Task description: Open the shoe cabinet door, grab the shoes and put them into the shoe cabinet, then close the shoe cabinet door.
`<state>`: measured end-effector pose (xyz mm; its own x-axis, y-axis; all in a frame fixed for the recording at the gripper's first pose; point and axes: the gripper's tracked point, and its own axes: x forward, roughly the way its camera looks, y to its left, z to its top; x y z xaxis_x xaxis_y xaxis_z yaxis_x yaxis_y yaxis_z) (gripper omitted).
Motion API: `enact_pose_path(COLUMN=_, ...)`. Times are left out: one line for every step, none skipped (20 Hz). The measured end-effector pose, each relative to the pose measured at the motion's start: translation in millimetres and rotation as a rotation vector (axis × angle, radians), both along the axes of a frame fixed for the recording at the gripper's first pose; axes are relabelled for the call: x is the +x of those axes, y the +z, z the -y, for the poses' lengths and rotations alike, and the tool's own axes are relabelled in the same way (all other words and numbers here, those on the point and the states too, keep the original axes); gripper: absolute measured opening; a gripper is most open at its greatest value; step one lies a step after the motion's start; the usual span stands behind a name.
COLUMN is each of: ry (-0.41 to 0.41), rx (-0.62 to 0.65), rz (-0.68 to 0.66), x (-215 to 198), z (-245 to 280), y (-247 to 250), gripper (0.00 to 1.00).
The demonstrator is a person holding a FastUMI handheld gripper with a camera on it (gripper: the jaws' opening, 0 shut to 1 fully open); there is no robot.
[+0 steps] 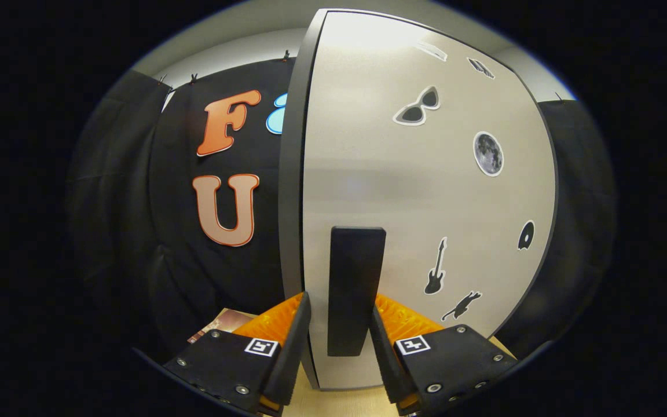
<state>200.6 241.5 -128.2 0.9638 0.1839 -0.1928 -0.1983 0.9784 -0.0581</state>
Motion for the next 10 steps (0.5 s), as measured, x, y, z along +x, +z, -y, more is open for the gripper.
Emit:
enact_pose_path(ry=0.009, rx=-0.009, rz=0.016, x=-1.5, z=-0.6, y=1.4, gripper=0.59)
enact_pose_path(ry=-0.011, rx=-0.044, rz=0.021, x=1.8, z=7.0, y=-0.3, gripper=0.57)
enact_pose_path(ry=-0.002, rx=-0.03, rz=0.027, x=0.5, z=8.1, y=0.9, gripper=0.46)
enact_pose_path(ry=0.006, rx=-0.001, rz=0.02, x=-3.1, z=8.9, y=2.2, gripper=0.37)
enact_pose_path(ry=0.015, rx=0.012, rz=0.016, x=-2.4, z=8.0, y=-0.4, gripper=0.35)
enact_pose_path(ry=0.022, rx=0.007, rz=0.018, x=-4.0, z=9.5, y=0.7, gripper=0.33)
enact_pose_path(ry=0.026, rx=-0.005, rz=0.025, x=-6.1, z=9.2, y=1.7, gripper=0.32)
enact_pose_path(ry=0.03, rx=-0.012, rz=0.027, x=-9.6, z=10.1, y=2.0, gripper=0.31)
enact_pose_path(ry=0.037, rx=-0.009, rz=0.026, x=-13.1, z=10.3, y=1.6, gripper=0.3)
enact_pose_path(ry=0.044, rx=0.0, rz=0.024, x=-18.6, z=12.0, y=2.0, gripper=0.3)
